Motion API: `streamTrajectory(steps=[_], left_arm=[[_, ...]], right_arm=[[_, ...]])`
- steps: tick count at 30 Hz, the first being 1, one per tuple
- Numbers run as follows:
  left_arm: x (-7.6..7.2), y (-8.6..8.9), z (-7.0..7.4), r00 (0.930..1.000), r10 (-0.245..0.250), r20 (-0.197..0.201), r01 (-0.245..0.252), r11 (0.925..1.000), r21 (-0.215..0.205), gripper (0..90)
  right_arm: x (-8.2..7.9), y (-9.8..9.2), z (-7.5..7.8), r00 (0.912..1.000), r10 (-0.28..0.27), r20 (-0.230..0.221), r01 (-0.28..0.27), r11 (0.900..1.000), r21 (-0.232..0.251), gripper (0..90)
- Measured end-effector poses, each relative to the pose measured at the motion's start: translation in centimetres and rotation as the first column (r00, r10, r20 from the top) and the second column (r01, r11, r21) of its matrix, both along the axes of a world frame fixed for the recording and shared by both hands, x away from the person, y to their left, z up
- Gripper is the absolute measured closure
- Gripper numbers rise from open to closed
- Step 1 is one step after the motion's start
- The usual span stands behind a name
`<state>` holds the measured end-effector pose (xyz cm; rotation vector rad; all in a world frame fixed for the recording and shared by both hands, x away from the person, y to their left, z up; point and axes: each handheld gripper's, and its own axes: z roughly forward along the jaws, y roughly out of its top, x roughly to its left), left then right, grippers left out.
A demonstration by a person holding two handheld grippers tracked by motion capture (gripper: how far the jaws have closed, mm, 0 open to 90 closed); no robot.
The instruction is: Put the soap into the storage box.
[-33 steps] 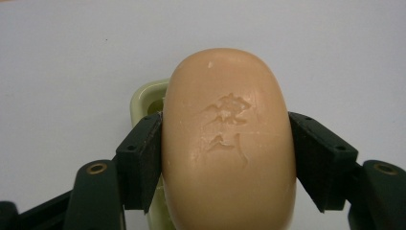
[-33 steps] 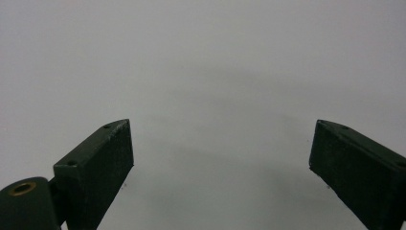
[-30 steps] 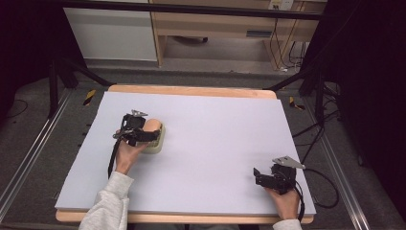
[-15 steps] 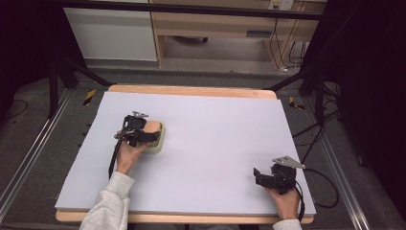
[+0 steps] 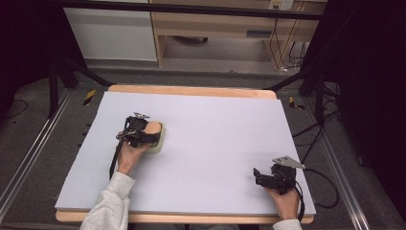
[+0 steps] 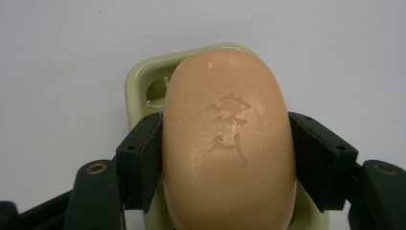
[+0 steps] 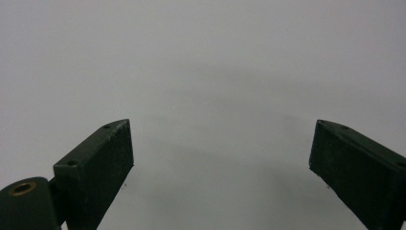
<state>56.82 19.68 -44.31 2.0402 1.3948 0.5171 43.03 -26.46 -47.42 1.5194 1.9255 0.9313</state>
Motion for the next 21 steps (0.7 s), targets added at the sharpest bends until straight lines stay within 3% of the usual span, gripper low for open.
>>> streamTrajectory(steps=[14, 21], left_arm=[[0.06, -0.25, -0.37, 0.9999, 0.007, -0.008, -0.007, 0.9999, 0.014, 31.4], [0.11, -0.06, -0.37, 0.9998, 0.008, -0.018, -0.008, 0.9999, -0.01, 31.1]], right_arm=[[0.0, 0.02, 0.0, 1.0, -0.001, -0.001, 0.001, 1.0, 0.0, 8.2], [-0.01, 0.02, 0.0, 1.0, 0.002, -0.001, -0.002, 1.0, -0.001, 8.1]])
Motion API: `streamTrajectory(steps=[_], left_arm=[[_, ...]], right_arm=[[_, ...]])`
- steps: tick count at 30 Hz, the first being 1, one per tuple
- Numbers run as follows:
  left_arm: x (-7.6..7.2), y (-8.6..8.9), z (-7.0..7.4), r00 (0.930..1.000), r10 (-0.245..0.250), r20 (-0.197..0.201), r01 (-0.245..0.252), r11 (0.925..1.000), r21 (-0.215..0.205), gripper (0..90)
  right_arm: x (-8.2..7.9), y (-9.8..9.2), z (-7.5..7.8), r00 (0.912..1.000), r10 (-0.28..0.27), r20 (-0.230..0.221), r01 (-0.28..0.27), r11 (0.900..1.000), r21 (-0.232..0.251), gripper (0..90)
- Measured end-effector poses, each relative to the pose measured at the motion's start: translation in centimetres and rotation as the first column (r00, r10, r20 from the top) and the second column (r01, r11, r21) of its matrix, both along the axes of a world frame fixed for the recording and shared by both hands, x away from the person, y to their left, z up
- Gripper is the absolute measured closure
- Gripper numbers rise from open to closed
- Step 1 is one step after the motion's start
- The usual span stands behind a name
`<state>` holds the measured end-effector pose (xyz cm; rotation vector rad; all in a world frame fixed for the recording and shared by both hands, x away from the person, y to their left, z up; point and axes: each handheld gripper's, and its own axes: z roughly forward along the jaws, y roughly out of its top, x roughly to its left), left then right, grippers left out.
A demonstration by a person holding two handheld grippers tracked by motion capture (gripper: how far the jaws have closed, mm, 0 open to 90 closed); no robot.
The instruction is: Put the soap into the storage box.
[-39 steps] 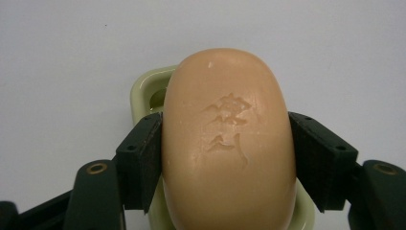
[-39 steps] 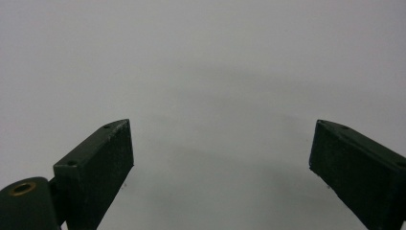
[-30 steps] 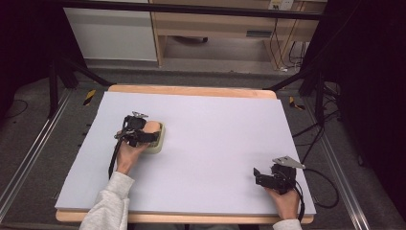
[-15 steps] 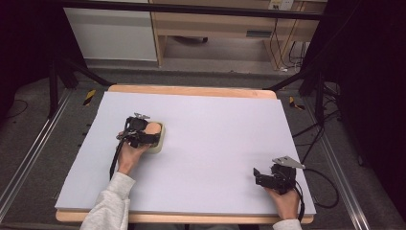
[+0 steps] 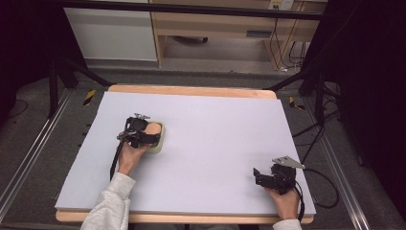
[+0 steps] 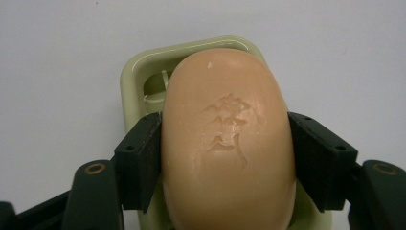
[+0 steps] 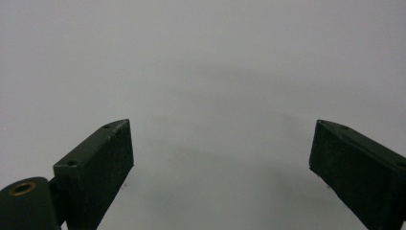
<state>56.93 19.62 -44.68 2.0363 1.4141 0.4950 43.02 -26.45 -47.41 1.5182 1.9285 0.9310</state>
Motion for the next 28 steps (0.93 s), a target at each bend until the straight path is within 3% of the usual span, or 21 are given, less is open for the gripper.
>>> streamTrajectory(steps=[6, 15, 21, 28], left_arm=[[-0.1, 0.0, 0.1, 1.0, 0.0, -0.002, 0.0, 1.0, 0.003, 30.6], [-0.8, 0.4, 1.4, 0.9992, -0.005, 0.039, 0.006, 0.9996, -0.028, 28.3], [-2.4, 0.7, 2.7, 0.9971, -0.017, 0.074, 0.02, 0.9986, -0.048, 25.4], [-4.7, 1.8, 2.8, 0.9947, -0.016, 0.101, 0.021, 0.9986, -0.049, 23.4]], right_arm=[[0.0, 0.0, 0.0, 1.0, 0.001, -0.002, -0.001, 1.0, -0.002, 8.2], [0.0, 0.0, 0.0, 1.0, -0.001, 0.002, 0.001, 1.0, 0.0, 8.1], [-0.1, -0.1, 0.0, 1.0, -0.003, 0.001, 0.003, 1.0, -0.003, 8.1], [-0.1, -0.2, 0.1, 0.9999, -0.012, 0.002, 0.012, 1.0, -0.002, 8.1]])
